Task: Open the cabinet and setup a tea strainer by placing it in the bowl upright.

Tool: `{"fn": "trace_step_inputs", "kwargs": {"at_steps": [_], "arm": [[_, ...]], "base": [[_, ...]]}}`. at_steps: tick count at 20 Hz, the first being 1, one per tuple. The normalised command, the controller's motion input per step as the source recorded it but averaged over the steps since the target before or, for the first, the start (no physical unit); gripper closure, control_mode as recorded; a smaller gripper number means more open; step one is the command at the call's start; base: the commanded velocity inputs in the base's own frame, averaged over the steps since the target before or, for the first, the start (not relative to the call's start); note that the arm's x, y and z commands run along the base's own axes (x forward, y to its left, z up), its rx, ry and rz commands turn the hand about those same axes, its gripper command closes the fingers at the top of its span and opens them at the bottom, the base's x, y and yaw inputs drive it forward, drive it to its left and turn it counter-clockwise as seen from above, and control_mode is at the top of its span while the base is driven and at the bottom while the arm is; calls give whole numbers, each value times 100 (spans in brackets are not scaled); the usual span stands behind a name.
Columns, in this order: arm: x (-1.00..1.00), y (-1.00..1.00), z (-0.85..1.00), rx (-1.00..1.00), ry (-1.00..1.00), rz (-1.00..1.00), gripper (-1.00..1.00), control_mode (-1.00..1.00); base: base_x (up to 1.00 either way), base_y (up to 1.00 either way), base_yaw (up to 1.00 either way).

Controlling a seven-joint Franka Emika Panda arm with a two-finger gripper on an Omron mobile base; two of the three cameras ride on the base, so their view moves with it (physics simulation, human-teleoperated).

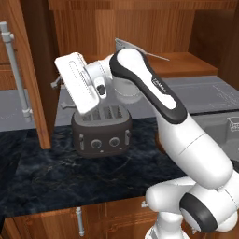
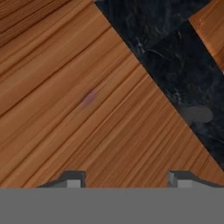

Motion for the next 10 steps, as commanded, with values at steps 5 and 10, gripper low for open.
{"fn": "trace_step_inputs", "kwargs": {"at_steps": [5,10], "arm": [[3,-10,-10,-3,-15,0,-100,-100],[1,-45,-10,-11,-11,0,-100,-100]], "base": [[0,0,0],[0,0,0]]}}
